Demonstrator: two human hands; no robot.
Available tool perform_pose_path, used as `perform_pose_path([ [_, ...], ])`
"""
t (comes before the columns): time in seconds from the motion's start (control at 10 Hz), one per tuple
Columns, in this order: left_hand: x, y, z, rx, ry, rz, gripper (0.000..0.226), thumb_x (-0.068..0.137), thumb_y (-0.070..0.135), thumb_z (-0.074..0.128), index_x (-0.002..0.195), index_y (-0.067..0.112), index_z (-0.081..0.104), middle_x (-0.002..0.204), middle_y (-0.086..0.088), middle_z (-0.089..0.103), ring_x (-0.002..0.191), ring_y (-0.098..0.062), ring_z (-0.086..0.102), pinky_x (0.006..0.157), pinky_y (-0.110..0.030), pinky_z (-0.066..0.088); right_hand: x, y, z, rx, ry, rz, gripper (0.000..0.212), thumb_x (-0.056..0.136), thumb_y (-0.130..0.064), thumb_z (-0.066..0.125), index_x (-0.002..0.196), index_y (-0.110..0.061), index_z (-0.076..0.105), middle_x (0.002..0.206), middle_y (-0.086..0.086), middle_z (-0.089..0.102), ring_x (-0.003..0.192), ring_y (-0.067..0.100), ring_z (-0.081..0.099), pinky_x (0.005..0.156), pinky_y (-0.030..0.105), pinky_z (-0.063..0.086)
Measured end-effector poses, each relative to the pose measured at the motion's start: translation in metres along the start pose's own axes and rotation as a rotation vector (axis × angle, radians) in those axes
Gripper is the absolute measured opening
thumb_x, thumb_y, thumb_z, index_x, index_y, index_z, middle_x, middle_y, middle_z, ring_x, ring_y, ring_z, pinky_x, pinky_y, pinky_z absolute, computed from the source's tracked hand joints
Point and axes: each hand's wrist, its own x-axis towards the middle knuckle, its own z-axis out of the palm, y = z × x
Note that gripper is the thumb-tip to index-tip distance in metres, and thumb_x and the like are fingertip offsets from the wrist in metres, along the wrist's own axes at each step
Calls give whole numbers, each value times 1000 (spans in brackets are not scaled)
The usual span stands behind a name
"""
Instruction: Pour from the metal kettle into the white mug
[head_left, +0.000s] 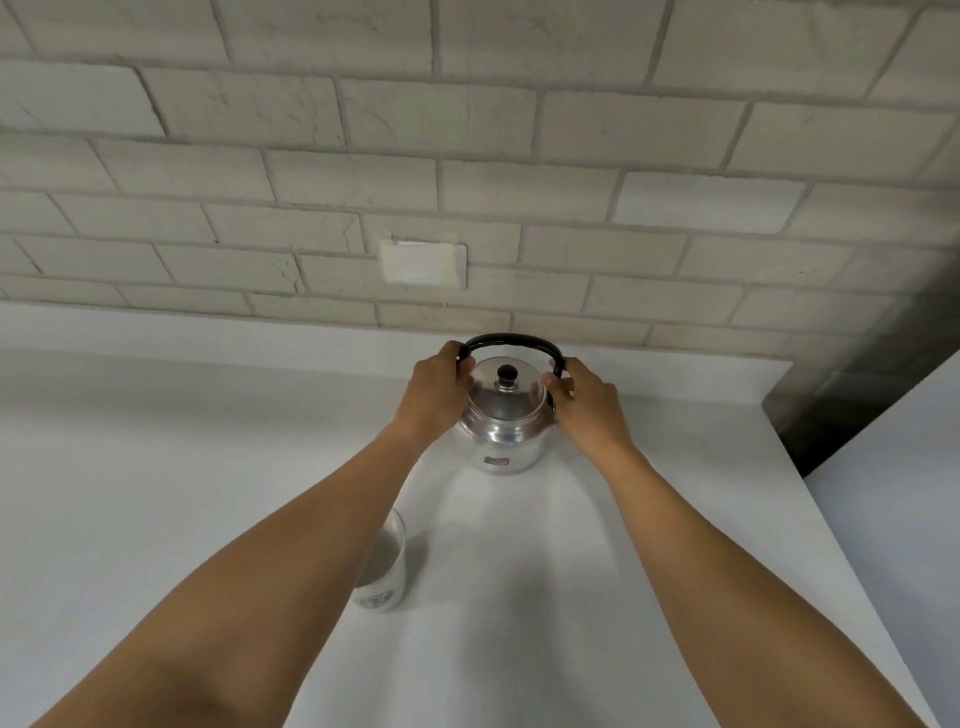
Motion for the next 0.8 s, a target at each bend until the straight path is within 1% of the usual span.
perform_pose_path([
  [0.1,14,-8,6,-36,-23,-32,29,112,25,44,126,7,61,92,-7,65,77,-21,61,68,-28,46,16,3,7,-18,-1,14,27,104,-39,51,119,-21,65,84,-6,65,84,20,61,73,29,44],
  [0.2,24,-16,10,-63,-49,-58,26,111,26,44,123,9,61,89,-4,64,75,-18,61,64,-29,46,21,8,14,18,-1,36,20,104,-37,53,112,-25,66,77,-17,61,78,13,60,64,17,41],
  [0.3,32,-23,13,-75,-59,-71,24,111,28,43,121,15,60,87,1,63,74,-13,59,61,-27,44,21,11,18,47,-10,39,22,104,-37,53,117,-26,66,92,-6,71,87,15,64,69,17,42],
  [0.4,35,-26,15,-111,-45,-95,28,111,29,40,126,16,60,87,5,63,75,-12,60,61,-26,44,24,9,20,56,-17,49,32,106,-33,50,134,-24,62,118,5,74,112,23,67,86,25,40],
  [0.5,37,-31,16,-138,-75,-100,34,110,30,40,139,20,55,104,-2,69,89,-22,65,70,-30,49,22,11,21,100,-76,97,37,105,-30,51,141,-24,57,134,7,68,126,26,63,92,28,43],
  [0.6,31,-31,12,-134,-122,-134,52,108,34,50,157,23,40,148,-10,58,128,-31,60,102,-40,51,9,13,18,137,-152,119,53,101,-34,58,152,-27,44,149,5,57,135,26,57,97,27,41],
  [0.7,20,-30,11,-57,-113,-82,64,105,28,58,163,19,32,159,-15,46,147,-32,46,112,-37,40,-6,24,14,134,-111,114,58,100,-39,61,153,-25,43,153,3,52,136,25,54,100,25,39],
  [0.8,3,-21,6,31,-24,-8,65,104,23,60,162,13,33,162,-15,38,146,-34,47,106,-32,39,-25,29,8,77,35,101,40,102,-33,59,139,-19,61,139,6,64,123,24,63,95,23,42],
])
